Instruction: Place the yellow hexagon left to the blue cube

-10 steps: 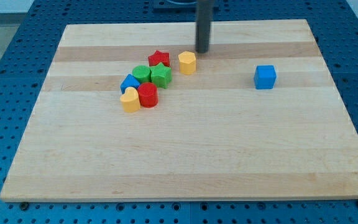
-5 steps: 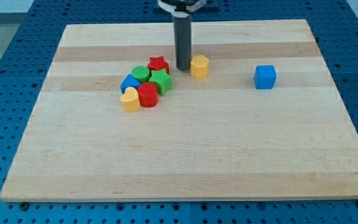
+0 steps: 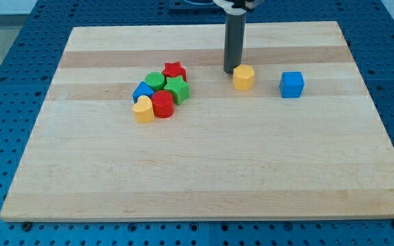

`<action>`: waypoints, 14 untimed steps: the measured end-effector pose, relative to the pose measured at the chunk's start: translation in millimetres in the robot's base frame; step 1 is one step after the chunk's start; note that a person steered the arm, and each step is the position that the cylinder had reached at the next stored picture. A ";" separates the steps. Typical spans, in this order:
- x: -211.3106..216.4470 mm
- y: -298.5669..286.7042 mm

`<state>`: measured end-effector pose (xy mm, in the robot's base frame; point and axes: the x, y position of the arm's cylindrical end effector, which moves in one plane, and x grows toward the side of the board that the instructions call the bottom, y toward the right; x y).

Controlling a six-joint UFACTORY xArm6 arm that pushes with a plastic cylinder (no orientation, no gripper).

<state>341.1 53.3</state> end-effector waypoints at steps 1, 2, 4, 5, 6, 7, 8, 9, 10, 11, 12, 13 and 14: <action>19.3 8.7; 19.9 -13.9; 54.6 -35.6; 63.0 -23.6; 63.0 -2.3; 63.0 8.6; 63.0 21.3; 63.0 27.1; 74.1 19.0; 121.9 13.0; 177.3 6.3; 208.4 -23.3; 224.3 -62.3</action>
<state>565.4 -9.0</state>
